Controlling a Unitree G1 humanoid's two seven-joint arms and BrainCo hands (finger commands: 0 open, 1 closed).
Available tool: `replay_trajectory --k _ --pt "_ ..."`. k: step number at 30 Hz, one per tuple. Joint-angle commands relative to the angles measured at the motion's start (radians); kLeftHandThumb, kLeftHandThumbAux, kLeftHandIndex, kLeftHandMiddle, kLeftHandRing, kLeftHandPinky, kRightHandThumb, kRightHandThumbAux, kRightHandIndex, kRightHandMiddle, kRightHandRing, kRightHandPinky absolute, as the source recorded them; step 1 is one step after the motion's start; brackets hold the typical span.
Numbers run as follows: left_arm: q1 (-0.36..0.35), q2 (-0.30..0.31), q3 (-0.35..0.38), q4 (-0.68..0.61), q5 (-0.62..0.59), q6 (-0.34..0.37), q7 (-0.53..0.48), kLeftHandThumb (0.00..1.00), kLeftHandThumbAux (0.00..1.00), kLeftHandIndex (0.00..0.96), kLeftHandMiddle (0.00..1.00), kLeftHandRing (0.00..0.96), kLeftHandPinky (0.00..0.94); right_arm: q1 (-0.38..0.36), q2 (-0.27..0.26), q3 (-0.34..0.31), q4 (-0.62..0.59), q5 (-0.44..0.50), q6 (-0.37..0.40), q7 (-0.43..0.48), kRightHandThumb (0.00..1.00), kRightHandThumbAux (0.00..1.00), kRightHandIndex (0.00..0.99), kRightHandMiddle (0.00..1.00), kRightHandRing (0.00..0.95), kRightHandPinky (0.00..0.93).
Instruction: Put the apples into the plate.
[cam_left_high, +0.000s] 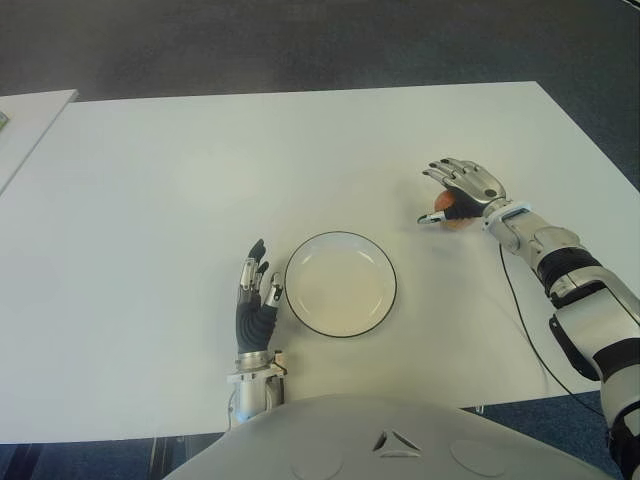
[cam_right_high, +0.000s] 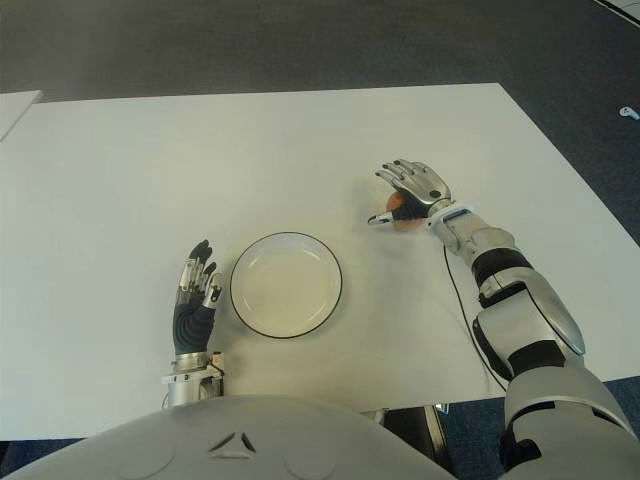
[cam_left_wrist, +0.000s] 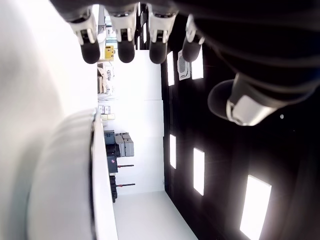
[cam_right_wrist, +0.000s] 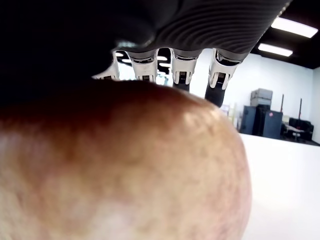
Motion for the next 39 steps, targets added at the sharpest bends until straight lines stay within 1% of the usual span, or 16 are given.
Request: replay_trajectory --k 1,14,24,28,32,39 --pt "-0.004 -0.008 0.014 0.052 -0.009 0.020 -0.009 0.000 0.478 0.000 0.000 0.000 0.000 0.033 0.030 0.028 0.040 -0.001 0.014 0.025 0.223 0.252 0.000 0.000 0.000 0.000" --pt "0.018 0.007 0.027 0.054 -0.051 0.027 -0.044 0.000 0.465 0.000 0.000 0.000 0.000 0.041 0.050 0.047 0.084 0.022 0.021 0.027 0.225 0.264 0.000 0.000 0.000 0.000" --pt "0.017 0.014 0.039 0.077 -0.082 0.018 -0.073 0.000 0.448 0.000 0.000 0.000 0.000 0.055 0.066 0.061 0.109 0.037 0.031 0.029 0.238 0.263 0.000 0.000 0.000 0.000" --pt "0.011 0.013 0.042 0.074 -0.078 0.014 -0.075 0.000 0.444 0.000 0.000 0.000 0.000 0.067 0.070 0.054 0.108 0.052 0.022 0.032 0.239 0.265 0.000 0.000 0.000 0.000" --pt "0.023 0.013 0.035 0.038 -0.071 0.023 -0.081 0.000 0.445 0.000 0.000 0.000 0.000 0.074 0.071 0.053 0.102 0.065 0.017 0.032 0.239 0.266 0.000 0.000 0.000 0.000" --pt "0.028 0.017 0.035 0.028 -0.064 0.024 -0.094 0.000 0.450 0.000 0.000 0.000 0.000 0.084 0.072 0.055 0.101 0.082 0.014 0.036 0.240 0.262 0.000 0.000 0.000 0.000"
